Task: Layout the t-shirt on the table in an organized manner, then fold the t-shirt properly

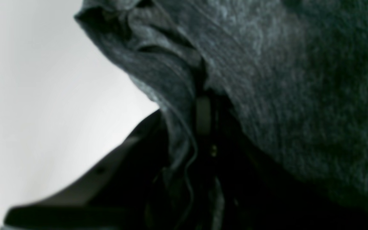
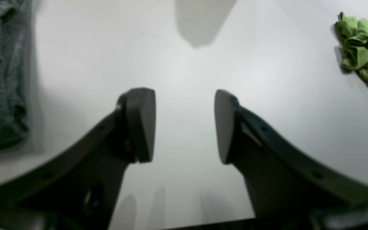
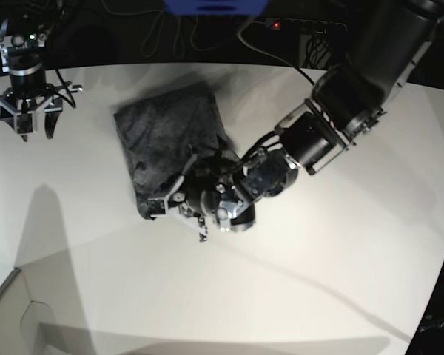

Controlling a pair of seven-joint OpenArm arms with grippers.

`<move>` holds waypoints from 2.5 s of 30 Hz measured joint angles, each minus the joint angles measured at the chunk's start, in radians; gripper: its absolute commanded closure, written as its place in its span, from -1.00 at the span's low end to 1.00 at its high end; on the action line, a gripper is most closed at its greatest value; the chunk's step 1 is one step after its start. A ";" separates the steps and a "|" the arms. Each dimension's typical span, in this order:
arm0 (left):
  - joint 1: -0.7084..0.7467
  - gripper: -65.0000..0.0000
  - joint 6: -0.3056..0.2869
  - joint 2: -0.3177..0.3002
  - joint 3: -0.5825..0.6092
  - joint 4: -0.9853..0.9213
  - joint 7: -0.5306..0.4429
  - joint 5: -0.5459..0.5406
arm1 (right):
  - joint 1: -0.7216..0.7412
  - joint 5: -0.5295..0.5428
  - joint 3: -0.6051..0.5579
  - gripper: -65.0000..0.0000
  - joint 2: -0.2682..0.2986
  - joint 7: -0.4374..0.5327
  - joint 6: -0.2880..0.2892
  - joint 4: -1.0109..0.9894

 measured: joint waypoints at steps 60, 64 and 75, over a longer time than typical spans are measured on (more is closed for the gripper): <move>1.108 1.00 -0.003 -0.213 -1.825 0.870 0.342 -0.227 | 0.024 -0.002 -0.323 0.39 -0.091 0.011 0.185 -0.248; 1.116 1.00 -0.003 -0.214 -1.832 0.871 0.341 -0.227 | 0.010 -0.003 -0.320 0.39 -0.087 0.012 0.187 -0.192; 1.258 1.00 -0.003 -0.159 -1.769 0.774 0.330 -0.227 | -0.063 0.000 -0.124 0.39 -0.145 0.006 0.146 -0.015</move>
